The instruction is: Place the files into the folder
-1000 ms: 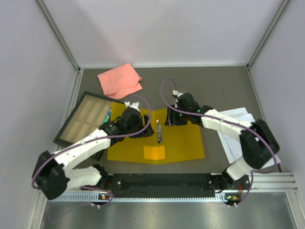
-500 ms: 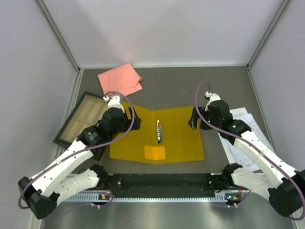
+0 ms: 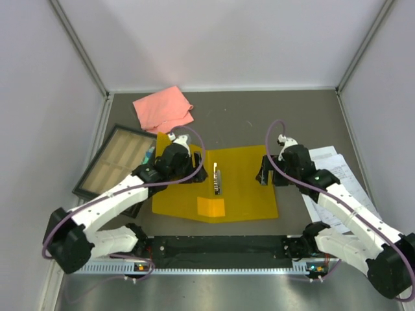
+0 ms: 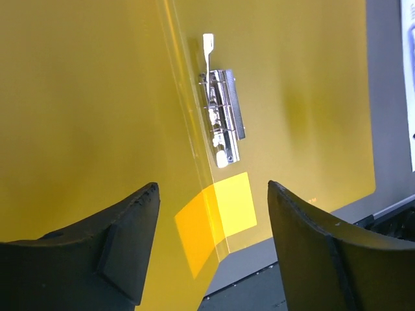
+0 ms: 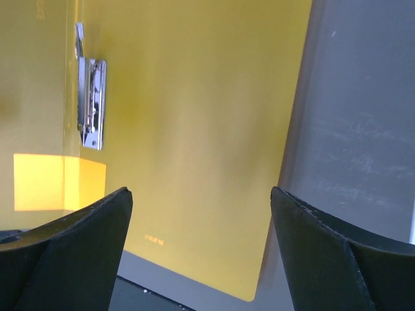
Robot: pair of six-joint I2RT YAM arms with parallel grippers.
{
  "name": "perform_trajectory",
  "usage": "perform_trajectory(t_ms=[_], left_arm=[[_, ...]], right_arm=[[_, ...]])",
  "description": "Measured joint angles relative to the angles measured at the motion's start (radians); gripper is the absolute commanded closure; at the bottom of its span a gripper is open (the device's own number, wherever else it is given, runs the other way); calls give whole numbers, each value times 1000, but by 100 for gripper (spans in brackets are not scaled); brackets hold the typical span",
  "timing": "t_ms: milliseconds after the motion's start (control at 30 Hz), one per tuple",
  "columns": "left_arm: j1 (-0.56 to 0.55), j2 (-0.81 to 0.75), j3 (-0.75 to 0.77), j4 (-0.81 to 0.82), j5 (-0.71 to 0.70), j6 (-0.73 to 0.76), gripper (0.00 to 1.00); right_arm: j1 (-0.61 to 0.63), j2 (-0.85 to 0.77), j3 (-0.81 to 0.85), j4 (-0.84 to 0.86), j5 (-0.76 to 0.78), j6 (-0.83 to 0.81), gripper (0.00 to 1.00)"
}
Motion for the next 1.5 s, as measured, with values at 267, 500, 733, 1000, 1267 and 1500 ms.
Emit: perform_trajectory(t_ms=[267, 500, 733, 1000, 1267, 1500], left_arm=[[0, 310, 168, 4, 58, 3, 46], [-5, 455, 245, -7, 9, -1, 49], [-22, 524, 294, -13, -9, -7, 51], [-39, 657, 386, -24, -55, -30, 57], [-41, 764, 466, -50, -105, -31, 60], [-41, 800, 485, -53, -129, -25, 62]], right_arm=[[0, 32, -69, 37, -70, 42, 22], [0, 23, -75, 26, 11, 53, 22], [-7, 19, -75, 0, 76, 72, 22], [-47, 19, -75, -25, 118, 105, 22], [-48, 19, -75, -30, 113, 105, 29], [-51, 70, -77, 25, 0, 124, 60]])
